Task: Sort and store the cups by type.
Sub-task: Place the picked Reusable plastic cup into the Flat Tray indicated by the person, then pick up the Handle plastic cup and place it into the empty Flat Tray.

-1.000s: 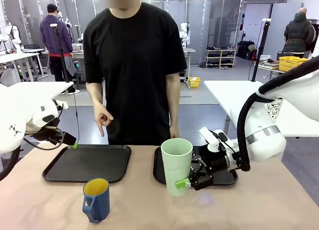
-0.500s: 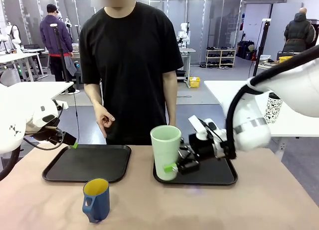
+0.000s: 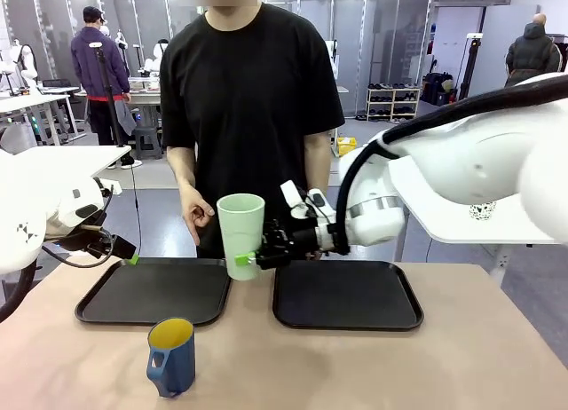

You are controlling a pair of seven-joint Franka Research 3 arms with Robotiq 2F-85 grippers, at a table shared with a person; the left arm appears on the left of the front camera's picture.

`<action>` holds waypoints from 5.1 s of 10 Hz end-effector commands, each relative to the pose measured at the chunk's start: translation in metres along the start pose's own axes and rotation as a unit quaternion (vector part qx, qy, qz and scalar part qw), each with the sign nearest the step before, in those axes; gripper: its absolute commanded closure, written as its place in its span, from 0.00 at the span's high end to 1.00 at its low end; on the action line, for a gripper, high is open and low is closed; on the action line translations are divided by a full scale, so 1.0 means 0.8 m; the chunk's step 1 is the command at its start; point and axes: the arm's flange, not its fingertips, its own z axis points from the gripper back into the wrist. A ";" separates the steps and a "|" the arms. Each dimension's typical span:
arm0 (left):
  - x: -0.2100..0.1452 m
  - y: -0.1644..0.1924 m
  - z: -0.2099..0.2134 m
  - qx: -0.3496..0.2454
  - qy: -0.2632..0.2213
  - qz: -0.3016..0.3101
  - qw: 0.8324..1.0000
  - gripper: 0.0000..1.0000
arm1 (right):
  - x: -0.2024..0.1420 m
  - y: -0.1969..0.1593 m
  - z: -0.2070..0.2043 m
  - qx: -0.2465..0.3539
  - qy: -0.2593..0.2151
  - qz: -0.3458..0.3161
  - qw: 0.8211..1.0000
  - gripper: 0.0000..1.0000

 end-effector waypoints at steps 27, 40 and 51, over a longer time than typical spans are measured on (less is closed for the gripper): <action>0.001 0.000 0.001 0.000 -0.001 0.000 1.000 1.00 | -0.144 -0.099 -0.111 -0.099 0.014 -0.034 0.994 1.00; 0.001 0.000 0.001 0.000 -0.001 0.000 1.000 1.00 | -0.105 0.019 -0.015 -0.198 0.173 -0.029 0.964 1.00; 0.001 0.000 0.001 0.000 -0.001 0.000 1.000 1.00 | -0.107 -0.013 -0.020 -0.168 0.146 -0.036 0.974 1.00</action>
